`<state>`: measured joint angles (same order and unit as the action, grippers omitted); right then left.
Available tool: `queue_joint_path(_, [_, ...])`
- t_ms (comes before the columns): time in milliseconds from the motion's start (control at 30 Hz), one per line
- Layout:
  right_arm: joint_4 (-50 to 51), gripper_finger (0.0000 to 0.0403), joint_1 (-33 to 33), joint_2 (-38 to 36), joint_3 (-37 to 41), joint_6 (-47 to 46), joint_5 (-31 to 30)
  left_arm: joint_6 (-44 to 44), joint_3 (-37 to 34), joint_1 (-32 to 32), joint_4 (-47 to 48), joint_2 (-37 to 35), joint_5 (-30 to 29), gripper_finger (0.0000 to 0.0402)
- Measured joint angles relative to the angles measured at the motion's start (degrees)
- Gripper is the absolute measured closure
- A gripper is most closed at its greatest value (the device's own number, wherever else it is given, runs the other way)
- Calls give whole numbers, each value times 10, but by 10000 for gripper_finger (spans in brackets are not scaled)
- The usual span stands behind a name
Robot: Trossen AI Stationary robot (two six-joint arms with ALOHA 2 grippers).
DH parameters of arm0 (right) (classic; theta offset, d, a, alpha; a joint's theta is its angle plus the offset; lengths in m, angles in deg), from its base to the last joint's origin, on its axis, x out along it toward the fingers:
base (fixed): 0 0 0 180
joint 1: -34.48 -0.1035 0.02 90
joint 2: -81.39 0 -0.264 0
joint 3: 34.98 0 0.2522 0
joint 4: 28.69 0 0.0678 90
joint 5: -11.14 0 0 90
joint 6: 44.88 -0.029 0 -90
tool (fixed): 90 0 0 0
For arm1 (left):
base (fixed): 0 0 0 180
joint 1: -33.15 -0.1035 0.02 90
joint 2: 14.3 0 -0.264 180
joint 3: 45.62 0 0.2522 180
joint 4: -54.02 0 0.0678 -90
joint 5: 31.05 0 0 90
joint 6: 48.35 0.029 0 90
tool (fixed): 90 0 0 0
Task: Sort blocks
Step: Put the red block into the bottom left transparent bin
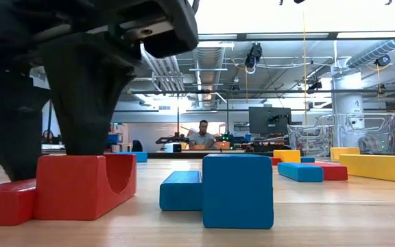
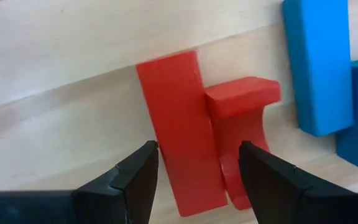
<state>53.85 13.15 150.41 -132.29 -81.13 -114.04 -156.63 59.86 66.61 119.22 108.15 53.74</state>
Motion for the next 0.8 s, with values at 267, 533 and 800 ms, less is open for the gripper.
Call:
queue_joint_path(267, [0, 312, 0, 0, 0, 1, 0, 27, 21, -1, 8, -2, -20, 202])
queue_joint_path(533, [0, 299, 0, 0, 1, 0, -2, 36, 49, 1, 93, -3, -20, 202])
queue_joint_path(800, [0, 295, 0, 0, 1, -1, -4, 52, 41, 1, 36, 6, -22, 202])
